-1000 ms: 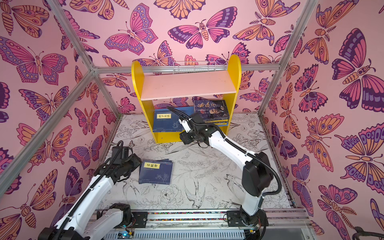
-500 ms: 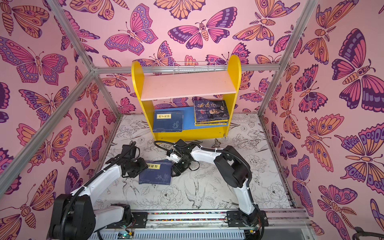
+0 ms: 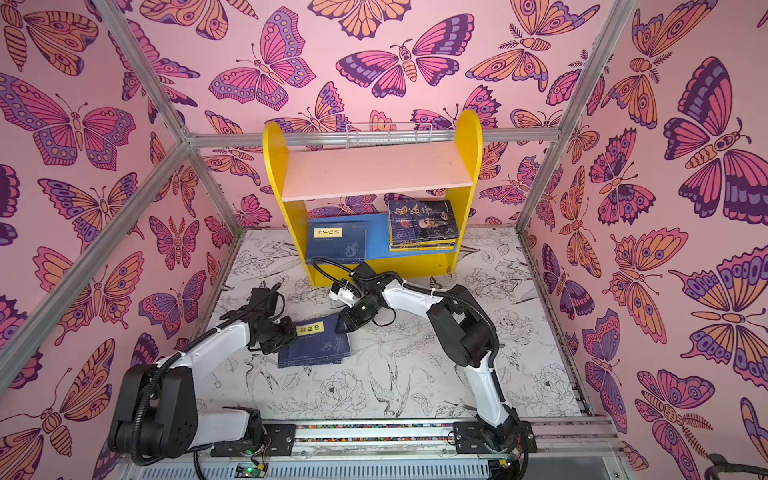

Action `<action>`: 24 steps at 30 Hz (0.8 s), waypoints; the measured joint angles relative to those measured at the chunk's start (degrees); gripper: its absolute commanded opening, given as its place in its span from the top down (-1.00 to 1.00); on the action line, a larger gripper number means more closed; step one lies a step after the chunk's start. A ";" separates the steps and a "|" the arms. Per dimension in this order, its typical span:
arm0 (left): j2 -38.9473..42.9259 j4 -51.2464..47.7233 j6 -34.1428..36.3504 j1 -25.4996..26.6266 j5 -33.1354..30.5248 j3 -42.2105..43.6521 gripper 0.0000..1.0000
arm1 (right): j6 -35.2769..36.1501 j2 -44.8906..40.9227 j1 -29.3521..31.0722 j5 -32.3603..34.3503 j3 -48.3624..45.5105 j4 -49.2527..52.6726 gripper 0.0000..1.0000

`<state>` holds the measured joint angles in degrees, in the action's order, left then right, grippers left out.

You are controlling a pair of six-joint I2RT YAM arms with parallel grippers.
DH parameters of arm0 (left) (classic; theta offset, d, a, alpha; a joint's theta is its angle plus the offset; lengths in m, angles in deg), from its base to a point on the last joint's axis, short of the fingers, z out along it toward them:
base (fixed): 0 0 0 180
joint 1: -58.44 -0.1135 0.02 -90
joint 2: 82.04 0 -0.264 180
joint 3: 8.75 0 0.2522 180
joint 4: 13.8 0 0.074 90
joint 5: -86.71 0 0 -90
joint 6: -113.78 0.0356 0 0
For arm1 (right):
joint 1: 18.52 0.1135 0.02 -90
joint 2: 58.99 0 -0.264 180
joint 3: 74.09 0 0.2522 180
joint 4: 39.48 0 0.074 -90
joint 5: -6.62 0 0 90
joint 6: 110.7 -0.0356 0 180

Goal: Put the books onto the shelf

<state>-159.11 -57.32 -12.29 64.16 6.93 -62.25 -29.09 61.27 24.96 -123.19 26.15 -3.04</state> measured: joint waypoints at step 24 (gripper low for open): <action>10.45 18.58 -7.26 -2.89 23.96 1.07 -0.02 | -22.16 -16.85 -10.01 -18.97 -16.46 -28.94 1.00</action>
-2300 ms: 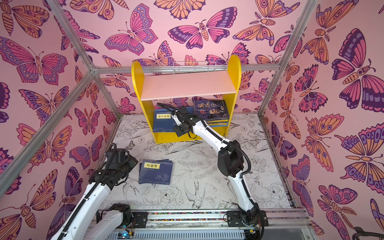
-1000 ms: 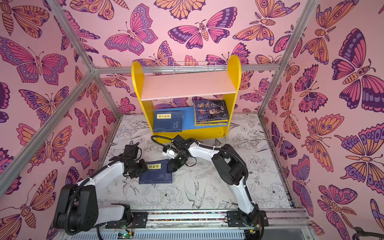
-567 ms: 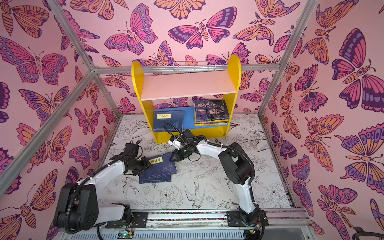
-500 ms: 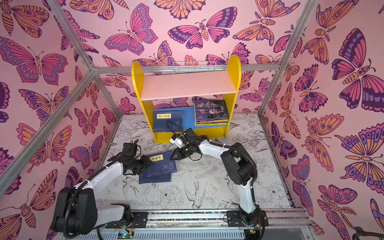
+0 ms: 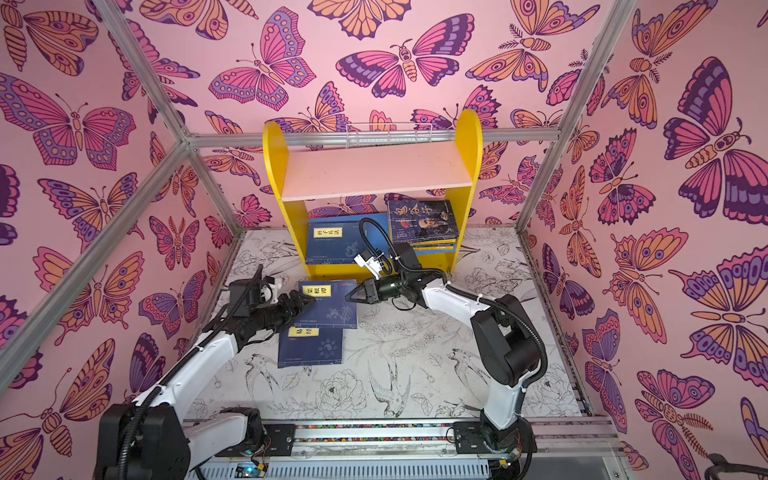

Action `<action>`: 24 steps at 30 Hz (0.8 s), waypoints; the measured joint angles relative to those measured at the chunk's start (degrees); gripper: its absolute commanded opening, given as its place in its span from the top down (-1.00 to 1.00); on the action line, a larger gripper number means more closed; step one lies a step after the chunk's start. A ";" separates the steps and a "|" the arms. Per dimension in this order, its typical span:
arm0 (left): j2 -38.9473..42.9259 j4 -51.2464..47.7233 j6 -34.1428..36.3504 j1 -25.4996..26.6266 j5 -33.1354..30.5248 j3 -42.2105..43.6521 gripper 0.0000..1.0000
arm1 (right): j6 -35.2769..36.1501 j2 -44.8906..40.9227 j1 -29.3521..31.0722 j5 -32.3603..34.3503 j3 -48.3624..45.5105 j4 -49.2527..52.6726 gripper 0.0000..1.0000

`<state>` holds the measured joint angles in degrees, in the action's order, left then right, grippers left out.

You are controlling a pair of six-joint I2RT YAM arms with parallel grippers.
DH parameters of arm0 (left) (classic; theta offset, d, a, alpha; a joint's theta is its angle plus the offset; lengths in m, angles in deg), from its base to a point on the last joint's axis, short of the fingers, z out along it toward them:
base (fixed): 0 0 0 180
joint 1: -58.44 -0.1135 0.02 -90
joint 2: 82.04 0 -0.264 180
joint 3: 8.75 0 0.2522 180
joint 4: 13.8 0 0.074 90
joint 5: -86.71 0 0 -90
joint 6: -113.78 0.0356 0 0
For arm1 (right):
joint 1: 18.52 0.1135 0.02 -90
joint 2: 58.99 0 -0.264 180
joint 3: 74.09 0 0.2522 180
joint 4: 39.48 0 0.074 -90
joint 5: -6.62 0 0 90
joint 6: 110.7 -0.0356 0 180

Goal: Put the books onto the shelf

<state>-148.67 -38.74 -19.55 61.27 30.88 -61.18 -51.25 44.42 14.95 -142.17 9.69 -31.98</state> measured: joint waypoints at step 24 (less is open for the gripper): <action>8.52 38.25 -19.80 -0.09 7.19 9.57 1.00 | -14.69 -5.40 -4.92 7.28 -11.28 -14.36 -0.03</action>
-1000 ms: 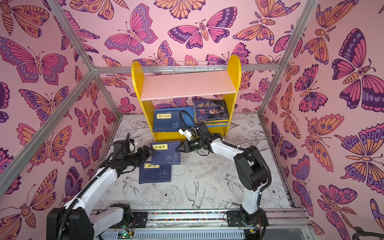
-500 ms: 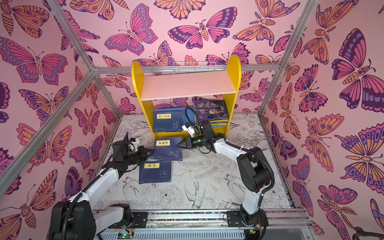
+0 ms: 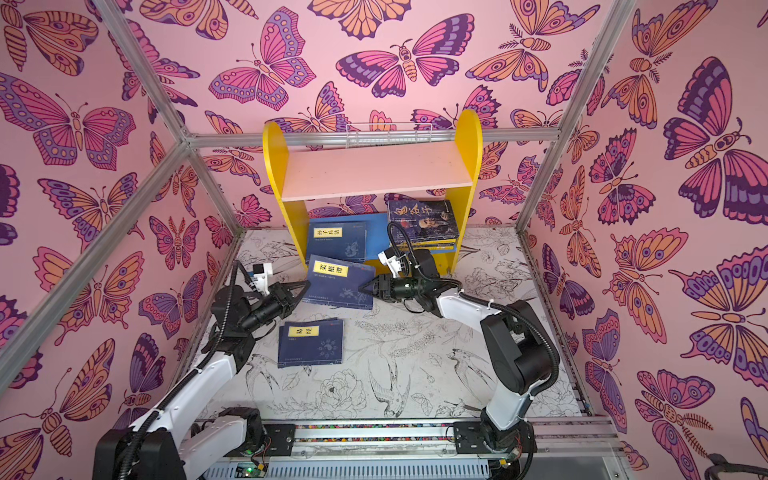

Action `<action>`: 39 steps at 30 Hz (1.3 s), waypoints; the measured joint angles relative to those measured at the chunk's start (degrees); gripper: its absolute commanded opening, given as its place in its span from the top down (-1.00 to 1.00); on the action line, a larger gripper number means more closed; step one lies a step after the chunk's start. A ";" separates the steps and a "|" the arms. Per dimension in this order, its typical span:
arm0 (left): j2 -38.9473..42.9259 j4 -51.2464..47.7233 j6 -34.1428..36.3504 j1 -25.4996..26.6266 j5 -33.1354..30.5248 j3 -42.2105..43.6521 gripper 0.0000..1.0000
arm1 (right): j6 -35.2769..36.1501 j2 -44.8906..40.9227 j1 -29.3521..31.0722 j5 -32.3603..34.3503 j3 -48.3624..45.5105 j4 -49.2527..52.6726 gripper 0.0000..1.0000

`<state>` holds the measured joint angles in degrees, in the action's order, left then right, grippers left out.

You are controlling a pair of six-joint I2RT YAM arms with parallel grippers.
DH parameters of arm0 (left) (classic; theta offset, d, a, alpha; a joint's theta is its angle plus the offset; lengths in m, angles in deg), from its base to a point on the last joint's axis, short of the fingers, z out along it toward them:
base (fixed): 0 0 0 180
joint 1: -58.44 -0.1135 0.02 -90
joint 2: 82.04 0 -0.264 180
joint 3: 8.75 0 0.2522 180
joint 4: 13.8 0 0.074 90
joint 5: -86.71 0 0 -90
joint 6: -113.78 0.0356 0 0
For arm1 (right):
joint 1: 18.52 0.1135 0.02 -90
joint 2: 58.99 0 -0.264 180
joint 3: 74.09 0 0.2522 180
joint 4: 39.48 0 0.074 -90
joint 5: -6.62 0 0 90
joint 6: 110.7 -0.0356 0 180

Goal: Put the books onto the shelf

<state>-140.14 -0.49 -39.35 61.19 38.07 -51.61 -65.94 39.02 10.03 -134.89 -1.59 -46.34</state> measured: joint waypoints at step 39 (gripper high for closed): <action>10.05 -36.37 6.19 0.52 -32.44 -4.20 -0.28 | -7.93 0.09 -6.38 -1.14 11.39 -4.15 1.00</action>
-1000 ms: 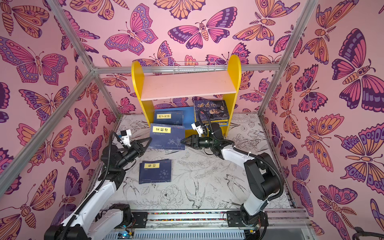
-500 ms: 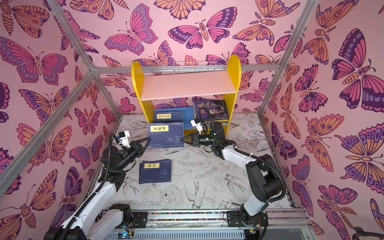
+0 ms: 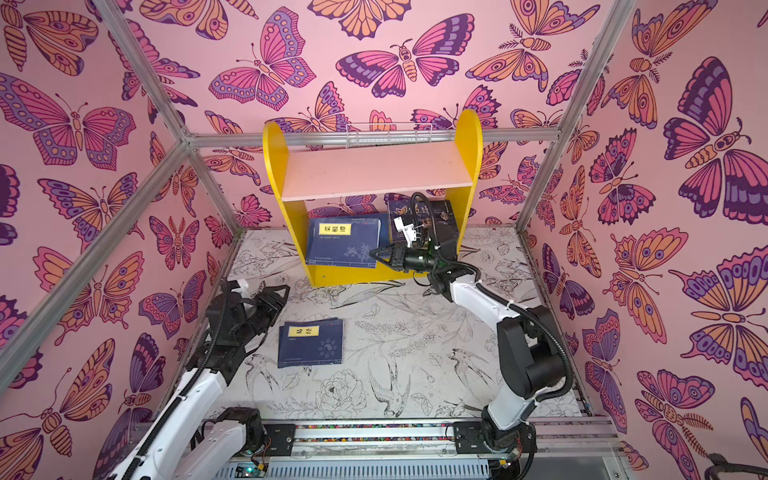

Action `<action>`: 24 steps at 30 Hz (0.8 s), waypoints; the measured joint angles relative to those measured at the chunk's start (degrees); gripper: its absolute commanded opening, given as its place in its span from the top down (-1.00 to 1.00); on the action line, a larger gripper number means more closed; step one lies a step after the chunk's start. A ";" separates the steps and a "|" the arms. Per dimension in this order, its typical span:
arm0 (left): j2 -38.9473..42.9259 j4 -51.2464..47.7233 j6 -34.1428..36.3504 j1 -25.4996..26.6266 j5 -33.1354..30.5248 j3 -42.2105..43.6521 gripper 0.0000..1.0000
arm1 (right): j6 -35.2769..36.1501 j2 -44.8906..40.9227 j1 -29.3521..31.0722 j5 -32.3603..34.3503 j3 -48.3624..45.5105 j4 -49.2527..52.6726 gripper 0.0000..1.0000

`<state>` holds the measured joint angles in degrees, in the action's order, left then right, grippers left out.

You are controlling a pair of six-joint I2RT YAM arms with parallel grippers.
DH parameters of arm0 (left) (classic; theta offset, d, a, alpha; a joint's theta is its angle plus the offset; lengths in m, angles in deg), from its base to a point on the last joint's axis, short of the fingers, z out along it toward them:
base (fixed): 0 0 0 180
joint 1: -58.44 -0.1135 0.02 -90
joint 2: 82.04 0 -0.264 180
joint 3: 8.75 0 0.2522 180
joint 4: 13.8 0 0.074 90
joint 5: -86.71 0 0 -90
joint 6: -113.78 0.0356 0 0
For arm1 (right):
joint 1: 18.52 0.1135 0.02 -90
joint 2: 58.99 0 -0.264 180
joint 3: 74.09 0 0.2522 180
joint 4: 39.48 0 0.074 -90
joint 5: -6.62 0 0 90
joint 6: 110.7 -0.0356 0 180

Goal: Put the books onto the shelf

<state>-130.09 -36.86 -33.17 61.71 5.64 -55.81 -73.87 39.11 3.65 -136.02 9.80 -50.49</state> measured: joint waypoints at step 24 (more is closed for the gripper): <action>-2.34 -20.83 2.54 -0.35 -10.05 -1.07 -0.28 | 1.22 24.06 0.63 -1.60 26.62 15.02 1.00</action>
<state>-132.43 -57.69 -30.63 61.36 -4.42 -56.88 -72.65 63.18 4.29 -137.62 36.42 -35.48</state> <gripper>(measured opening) 0.640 0.084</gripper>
